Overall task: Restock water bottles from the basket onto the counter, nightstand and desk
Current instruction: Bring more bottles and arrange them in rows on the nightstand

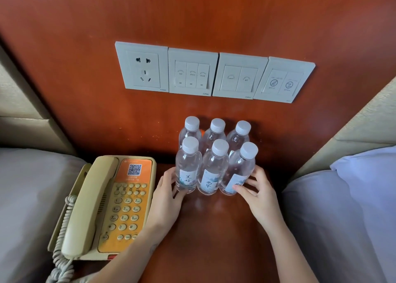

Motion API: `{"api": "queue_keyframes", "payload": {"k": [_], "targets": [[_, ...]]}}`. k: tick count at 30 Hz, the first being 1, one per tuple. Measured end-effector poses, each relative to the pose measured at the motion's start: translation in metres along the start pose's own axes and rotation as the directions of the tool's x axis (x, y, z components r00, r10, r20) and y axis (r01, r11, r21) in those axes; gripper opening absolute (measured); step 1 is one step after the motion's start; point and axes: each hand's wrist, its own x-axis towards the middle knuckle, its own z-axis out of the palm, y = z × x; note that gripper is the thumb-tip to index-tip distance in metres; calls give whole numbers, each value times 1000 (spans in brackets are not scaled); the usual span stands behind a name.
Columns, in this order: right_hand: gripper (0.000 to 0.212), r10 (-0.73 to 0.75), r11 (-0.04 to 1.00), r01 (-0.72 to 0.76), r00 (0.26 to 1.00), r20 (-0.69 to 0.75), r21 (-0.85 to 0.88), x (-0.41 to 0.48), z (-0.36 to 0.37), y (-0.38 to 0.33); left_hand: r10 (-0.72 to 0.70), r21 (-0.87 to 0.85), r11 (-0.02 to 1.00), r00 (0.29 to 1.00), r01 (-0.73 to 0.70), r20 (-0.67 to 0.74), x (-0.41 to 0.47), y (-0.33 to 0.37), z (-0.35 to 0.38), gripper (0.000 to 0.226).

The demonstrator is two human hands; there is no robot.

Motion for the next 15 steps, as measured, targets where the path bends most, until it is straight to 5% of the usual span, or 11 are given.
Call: {"api": "queue_keyframes", "payload": {"k": [8,15], "targets": [[61,-12,1000,13,1000,26,-10,6,-1,3,7,11,1000,1000,-7,23,2,0,-1,57],[115,53,998,-47,984,168,-39,17,-9,17,-77,33,997,984,72,159,22,4,-9,134]]}}
